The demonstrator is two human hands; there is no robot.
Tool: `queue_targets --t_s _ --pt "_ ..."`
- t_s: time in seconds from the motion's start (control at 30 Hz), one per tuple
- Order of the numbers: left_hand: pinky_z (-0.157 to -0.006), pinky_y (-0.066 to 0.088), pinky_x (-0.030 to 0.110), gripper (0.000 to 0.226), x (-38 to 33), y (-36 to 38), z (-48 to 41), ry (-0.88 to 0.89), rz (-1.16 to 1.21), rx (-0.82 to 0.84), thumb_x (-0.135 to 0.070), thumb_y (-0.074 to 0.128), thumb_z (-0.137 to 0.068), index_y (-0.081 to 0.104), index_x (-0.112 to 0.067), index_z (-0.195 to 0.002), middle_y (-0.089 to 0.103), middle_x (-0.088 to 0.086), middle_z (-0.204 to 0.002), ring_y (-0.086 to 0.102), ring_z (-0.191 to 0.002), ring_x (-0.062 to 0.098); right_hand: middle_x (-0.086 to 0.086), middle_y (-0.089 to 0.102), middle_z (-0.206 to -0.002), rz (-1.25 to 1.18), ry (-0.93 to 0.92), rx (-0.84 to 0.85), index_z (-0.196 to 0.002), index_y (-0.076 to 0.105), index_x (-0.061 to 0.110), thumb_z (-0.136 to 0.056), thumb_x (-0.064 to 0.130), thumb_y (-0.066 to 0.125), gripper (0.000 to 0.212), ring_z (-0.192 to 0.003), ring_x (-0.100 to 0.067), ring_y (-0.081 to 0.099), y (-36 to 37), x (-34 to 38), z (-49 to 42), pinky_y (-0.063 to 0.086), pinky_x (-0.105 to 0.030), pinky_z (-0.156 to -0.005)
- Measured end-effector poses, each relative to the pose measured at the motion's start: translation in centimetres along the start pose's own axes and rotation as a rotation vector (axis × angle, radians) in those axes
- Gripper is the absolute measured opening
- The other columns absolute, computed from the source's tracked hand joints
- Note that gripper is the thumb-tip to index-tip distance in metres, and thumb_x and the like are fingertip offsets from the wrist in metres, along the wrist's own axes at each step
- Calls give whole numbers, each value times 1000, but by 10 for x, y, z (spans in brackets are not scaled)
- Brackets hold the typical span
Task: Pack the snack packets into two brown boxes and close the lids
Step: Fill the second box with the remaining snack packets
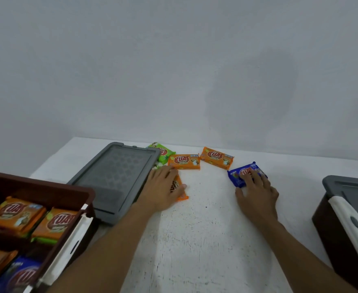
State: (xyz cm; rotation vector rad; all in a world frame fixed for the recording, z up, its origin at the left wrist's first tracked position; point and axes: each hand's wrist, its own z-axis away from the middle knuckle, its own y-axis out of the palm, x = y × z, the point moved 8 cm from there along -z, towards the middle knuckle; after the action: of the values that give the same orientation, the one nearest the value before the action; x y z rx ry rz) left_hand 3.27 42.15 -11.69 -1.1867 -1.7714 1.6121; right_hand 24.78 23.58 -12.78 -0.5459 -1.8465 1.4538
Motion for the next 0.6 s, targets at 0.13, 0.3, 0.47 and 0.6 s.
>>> queue_targets --t_s 0.13,0.3,0.47,0.6 --pt "-119 16 43 77 11 -3 0 -65 3 38 -72 12 -89 34 -24 -145 33 3 -153 25 -142 23 0 19 -160 -3 -11 23 -150 25 28 -97 39 46 58 -147 -23 14 3 19 27 21 -47 -114" --pt "-121 5 47 87 -15 9 14 -85 -26 158 -77 12 -87 16 -20 -153 7 8 -163 2 -149 29 1 47 -141 13 -100 -75 -131 50 30 -86 37 60 46 -127 -22 41 -2 50 51 32 -44 -102" --pt "-121 9 47 73 -46 9 33 115 86 140 -66 15 -95 29 -20 -150 14 5 -162 5 -149 25 0 59 -121 -8 -46 -179 -117 65 25 -84 36 66 35 -112 -19 52 -9 45 68 29 -43 -98" --pt "-96 41 37 43 -40 -26 38 135 398 -157 -37 24 -104 63 -19 -109 59 -3 -117 51 -112 17 -2 67 -100 -42 -124 -265 -96 71 17 -82 30 71 19 -94 -20 58 -15 47 78 35 -42 -94"
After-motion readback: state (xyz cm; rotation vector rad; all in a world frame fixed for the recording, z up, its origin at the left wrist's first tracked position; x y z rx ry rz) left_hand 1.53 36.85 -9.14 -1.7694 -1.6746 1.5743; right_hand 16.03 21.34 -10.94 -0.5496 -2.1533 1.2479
